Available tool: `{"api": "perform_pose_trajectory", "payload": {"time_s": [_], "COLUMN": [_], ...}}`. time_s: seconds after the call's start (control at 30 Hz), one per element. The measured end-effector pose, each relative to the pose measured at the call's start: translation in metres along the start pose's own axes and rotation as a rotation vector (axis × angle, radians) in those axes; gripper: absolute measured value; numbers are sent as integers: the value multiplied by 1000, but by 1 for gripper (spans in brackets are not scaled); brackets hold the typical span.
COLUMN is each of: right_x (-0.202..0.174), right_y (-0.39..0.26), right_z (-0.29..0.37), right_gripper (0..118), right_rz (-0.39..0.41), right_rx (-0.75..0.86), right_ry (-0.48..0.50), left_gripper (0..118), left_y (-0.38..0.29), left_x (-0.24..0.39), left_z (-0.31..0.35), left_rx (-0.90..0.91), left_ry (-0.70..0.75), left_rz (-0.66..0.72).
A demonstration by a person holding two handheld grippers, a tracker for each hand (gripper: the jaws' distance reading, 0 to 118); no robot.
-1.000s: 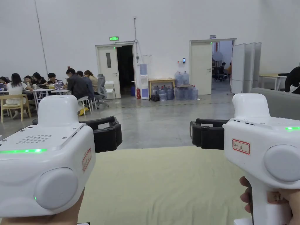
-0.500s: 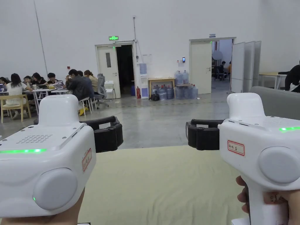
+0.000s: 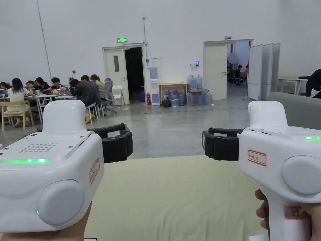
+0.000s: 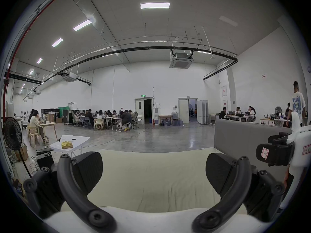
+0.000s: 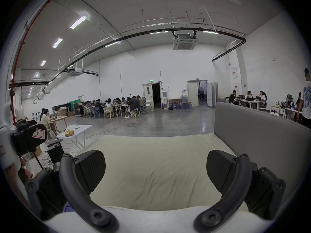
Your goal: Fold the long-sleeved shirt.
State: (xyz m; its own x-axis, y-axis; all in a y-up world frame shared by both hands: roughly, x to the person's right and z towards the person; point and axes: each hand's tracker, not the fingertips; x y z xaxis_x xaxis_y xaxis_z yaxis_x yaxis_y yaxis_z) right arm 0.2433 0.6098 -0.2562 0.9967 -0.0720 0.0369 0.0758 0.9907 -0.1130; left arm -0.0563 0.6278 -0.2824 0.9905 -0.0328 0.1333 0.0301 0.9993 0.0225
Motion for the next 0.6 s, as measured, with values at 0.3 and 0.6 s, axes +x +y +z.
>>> {"api": "perform_pose_trajectory", "payload": {"time_s": [0.3, 0.6], "right_x": [3, 4], "right_y": [-1, 0], "right_z": [-4, -6], "right_gripper": [118, 118], "right_rz": [-43, -38], "right_rx": [-45, -42], "right_ry": [52, 42], "left_gripper": [118, 118], "left_y": [-2, -1], "left_x": [4, 4], "left_z": [-3, -4], "left_rx": [-15, -19], "left_ry": [-16, -27], "left_rz": [-8, 9]}}
